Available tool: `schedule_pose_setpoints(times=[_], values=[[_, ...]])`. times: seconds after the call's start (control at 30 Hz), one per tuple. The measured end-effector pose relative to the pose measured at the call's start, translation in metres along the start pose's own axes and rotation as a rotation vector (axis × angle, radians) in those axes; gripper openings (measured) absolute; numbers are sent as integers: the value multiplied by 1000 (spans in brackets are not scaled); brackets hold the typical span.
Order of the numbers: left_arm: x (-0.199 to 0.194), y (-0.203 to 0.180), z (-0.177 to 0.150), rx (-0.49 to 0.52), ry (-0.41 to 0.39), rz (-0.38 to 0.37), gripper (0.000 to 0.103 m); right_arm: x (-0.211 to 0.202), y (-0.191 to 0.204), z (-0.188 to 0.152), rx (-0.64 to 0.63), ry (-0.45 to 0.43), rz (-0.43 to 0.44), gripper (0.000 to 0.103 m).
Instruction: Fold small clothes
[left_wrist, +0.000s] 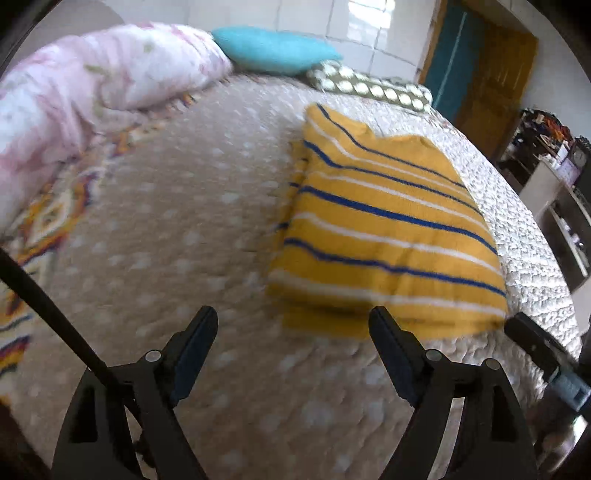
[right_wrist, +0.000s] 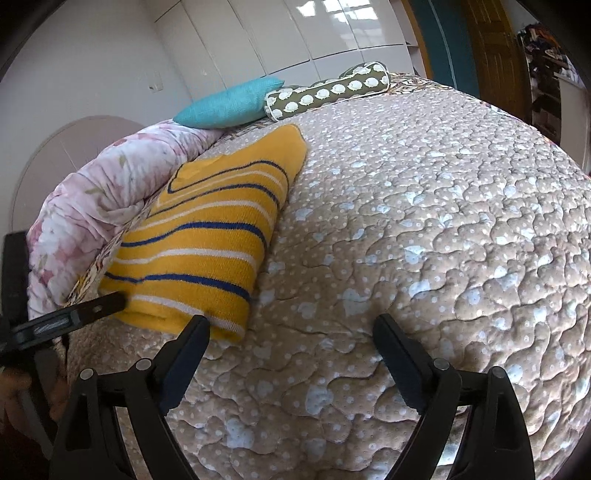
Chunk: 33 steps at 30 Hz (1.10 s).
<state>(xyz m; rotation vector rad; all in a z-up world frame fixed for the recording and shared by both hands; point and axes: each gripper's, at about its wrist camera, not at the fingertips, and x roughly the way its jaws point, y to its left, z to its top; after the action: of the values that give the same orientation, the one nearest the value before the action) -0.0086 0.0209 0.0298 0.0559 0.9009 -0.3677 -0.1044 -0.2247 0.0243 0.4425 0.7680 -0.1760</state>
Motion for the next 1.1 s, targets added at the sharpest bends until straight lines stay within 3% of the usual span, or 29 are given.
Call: schedule_pose_setpoints(times=[0.1, 0.2, 0.27, 0.33, 0.4, 0.5, 0.6, 0.7, 0.83, 1.0, 1.1], values=[[-35, 4, -11, 0, -115, 77, 85, 0, 2, 0, -6, 4, -15, 93], [-79, 10, -18, -43, -283, 144, 103, -6, 11, 1, -14, 12, -81, 93], [-110, 18, -26, -107, -397, 108, 103, -16, 16, -3, 7, -2, -73, 93], [-128, 28, -30, -167, -446, 47, 103, -25, 23, -8, 12, 8, -66, 93], [-134, 31, -29, -170, -411, 37, 103, -35, 31, -12, -4, 12, -108, 93], [-140, 21, -32, -86, -335, 9, 103, -51, 38, -20, 1, 30, -168, 93], [-153, 0, -48, 8, -358, 51, 103, -67, 38, -26, 22, 29, -173, 93], [-170, -18, -64, 71, -385, 36, 103, -91, 46, -30, 3, -18, -205, 93], [-174, -25, -73, 80, -334, -65, 103, -118, 61, -36, -52, -92, -260, 93], [-154, -26, -74, 49, -226, -24, 103, -144, 81, -45, -165, -186, -377, 93], [-138, -24, -78, 53, -158, 3, 103, -144, 87, -52, -204, -186, -404, 93]])
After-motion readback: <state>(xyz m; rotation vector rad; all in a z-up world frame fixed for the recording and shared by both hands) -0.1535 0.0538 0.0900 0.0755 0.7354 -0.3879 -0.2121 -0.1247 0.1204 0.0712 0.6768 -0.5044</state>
